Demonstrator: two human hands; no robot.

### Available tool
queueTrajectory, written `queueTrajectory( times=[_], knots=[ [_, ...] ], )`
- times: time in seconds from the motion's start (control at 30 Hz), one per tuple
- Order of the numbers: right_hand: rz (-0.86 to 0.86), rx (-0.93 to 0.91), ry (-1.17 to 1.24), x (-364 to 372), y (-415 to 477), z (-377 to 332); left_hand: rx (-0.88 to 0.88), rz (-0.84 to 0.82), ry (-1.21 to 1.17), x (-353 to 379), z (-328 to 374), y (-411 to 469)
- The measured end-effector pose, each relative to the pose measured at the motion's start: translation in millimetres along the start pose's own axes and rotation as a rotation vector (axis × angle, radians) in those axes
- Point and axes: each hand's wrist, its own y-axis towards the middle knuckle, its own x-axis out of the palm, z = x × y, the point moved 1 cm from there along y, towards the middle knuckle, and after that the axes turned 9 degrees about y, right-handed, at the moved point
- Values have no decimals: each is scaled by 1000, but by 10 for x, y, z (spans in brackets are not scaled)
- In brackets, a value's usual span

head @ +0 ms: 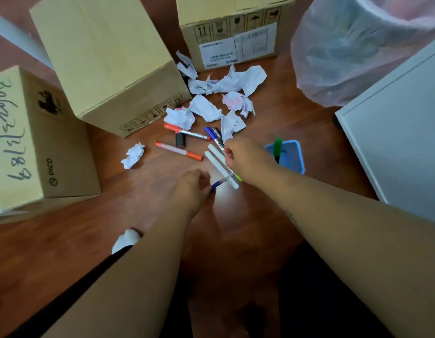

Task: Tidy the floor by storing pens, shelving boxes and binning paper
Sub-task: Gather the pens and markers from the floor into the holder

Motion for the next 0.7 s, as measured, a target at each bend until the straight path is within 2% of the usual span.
queueTrajectory(
  times=[0.13,0.3,0.47,0.6,0.7],
  knots=[
    [-121,196,-103,168,191,117,69,-55,72,88,10,139],
    [-193,156,-176,403,306,100,136,-119,157,193,63,289],
    [-184,173,-279,499,354,187,199,-158,227,187,-82,265],
    [-182,241,-231,485,385,164,134,-195,209,75,-333,140],
    [-189,256,-257,473,382,109,48,-149,96,-32,-517,53]
  ],
)
